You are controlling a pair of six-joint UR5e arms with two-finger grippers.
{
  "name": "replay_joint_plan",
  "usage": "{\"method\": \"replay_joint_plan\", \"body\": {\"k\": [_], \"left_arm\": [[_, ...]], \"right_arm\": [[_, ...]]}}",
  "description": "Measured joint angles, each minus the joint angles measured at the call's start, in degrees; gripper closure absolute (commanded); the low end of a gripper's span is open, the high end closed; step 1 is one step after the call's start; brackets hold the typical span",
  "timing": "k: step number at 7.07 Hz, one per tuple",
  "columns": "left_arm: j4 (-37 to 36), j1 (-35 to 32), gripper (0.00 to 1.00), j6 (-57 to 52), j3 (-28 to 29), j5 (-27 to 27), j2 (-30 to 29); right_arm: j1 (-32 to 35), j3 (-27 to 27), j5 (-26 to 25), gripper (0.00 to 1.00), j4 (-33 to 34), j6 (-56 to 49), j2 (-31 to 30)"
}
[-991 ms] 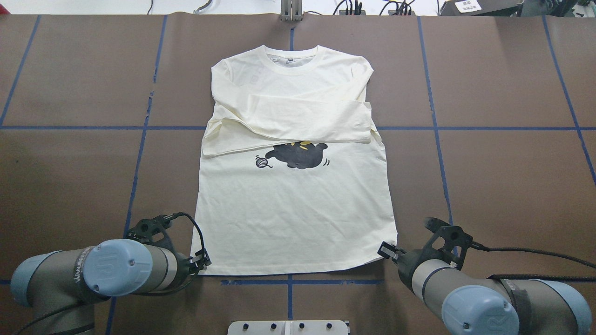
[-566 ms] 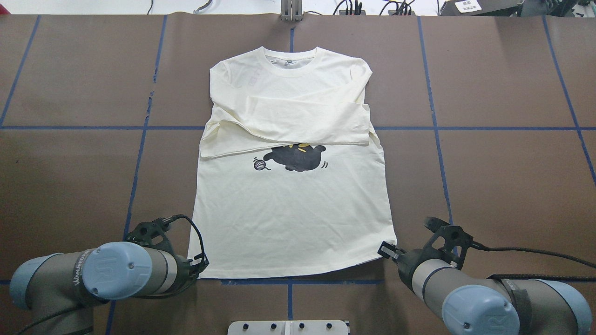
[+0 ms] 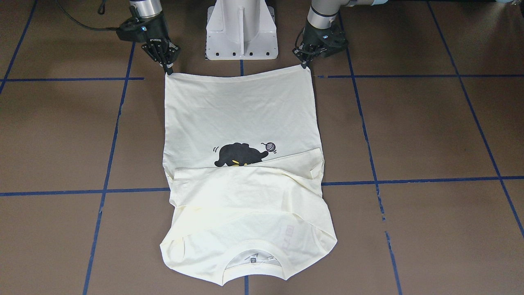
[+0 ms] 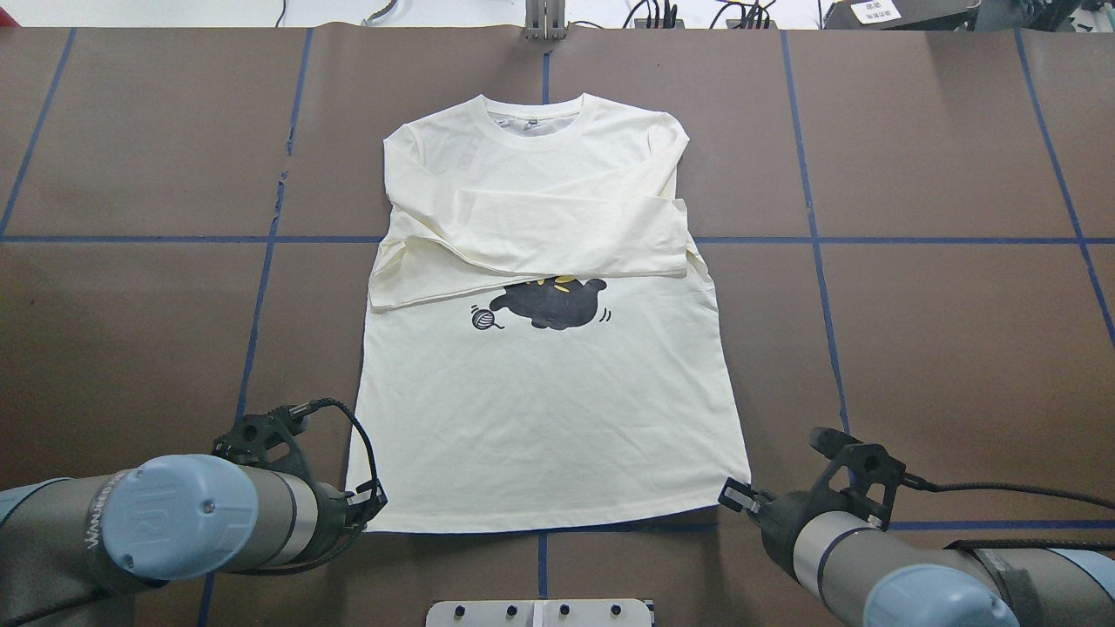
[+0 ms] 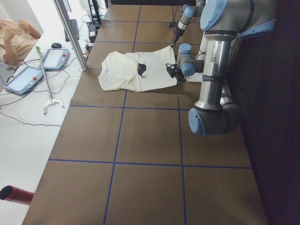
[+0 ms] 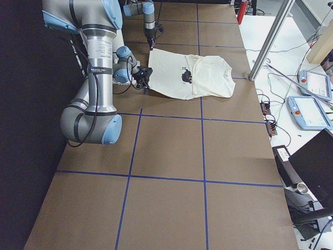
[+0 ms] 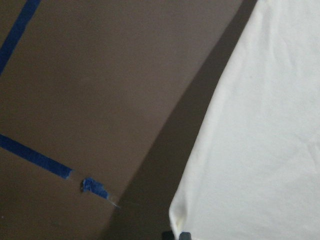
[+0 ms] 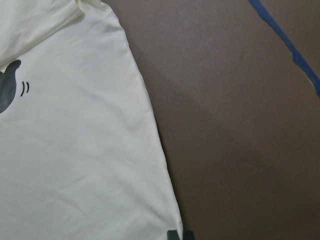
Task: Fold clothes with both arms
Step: 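Grasp both hem corners nearest the robot with the left and right grippers, then lift the hem with both grippers and fold it up to the collar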
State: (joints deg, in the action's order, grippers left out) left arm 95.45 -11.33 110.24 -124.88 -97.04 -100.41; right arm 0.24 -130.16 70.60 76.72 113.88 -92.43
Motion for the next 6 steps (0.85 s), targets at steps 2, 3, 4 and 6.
{"method": "replay_joint_plan", "body": {"k": [2, 3, 4, 6], "left_arm": [[-2.55, 0.58, 1.0, -0.11, -4.68, -0.45, 0.3], [-3.77, 0.32, 1.0, -0.99, -6.65, -0.56, 0.17], [-4.2, -1.54, 1.0, -3.84, -7.07, -0.56, -0.86], [-4.2, -9.8, 1.0, -15.14, -1.01, -0.24, -5.95]], "right_arm": [[-2.41, -5.51, -0.12, 1.0, -0.01, 0.17, -3.1], [-0.34, -6.63, 0.02, 1.0, -0.03, -0.09, -2.91], [2.71, -6.57, 0.46, 1.0, -0.02, -1.41, -1.7], [13.55, 0.24, 6.0, 1.0, -0.02, -10.15, 6.24]]}}
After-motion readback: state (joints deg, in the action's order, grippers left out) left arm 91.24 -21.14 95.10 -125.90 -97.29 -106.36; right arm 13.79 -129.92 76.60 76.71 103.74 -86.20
